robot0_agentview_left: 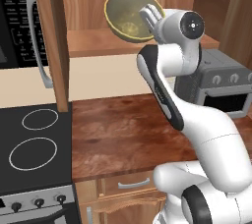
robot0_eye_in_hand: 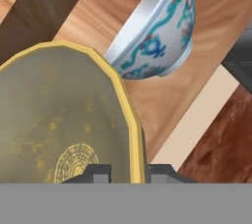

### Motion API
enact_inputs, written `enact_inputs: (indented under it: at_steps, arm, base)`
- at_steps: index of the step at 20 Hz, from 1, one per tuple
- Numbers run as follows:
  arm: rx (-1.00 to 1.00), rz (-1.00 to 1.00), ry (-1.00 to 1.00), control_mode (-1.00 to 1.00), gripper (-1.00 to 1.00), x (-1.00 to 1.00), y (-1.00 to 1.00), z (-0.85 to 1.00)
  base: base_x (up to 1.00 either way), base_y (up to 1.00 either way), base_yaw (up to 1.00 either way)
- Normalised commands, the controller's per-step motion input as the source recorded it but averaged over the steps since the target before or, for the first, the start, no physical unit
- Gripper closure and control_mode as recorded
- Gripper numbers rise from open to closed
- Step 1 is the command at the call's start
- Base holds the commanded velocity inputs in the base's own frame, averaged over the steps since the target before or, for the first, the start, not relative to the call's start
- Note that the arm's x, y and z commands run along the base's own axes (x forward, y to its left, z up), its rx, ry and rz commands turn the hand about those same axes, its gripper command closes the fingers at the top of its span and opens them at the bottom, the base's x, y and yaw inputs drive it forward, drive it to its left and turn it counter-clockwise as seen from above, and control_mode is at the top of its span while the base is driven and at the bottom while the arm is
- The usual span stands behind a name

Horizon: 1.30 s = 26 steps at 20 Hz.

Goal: Open the cabinet. Pick the bowls from the counter and place them in the cabinet. Then close the cabinet.

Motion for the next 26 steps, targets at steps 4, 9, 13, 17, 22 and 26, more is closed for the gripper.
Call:
enact_inputs:
  at_steps: [4, 9, 13, 17, 22, 26]
  arm:
    - [0.0, 0.0, 0.01, -1.0, 1.0, 0.34, 0.1, -0.01]
    - [0.0, 0.0, 0.03, -1.0, 1.0, 0.33, 0.09, -0.09]
    - [0.0, 0.0, 0.0, -1.0, 1.0, 0.2, 0.07, -0.2]
    - [0.0, 0.01, 0.0, -1.0, 1.0, 0.18, 0.09, -0.23]
    - [0.0, 0.0, 0.0, -1.0, 1.0, 0.23, 0.09, -0.22]
    - [0.0, 0.0, 0.01, -1.0, 1.0, 0.27, 0.09, -0.11]
  base:
    - [0.0, 0.0, 0.0]
    - [0.0, 0.0, 0.0]
    - [0.0, 0.0, 0.0]
    - [0.0, 0.0, 0.0]
    - [0.0, 0.0, 0.0]
    - [0.0, 0.0, 0.0]
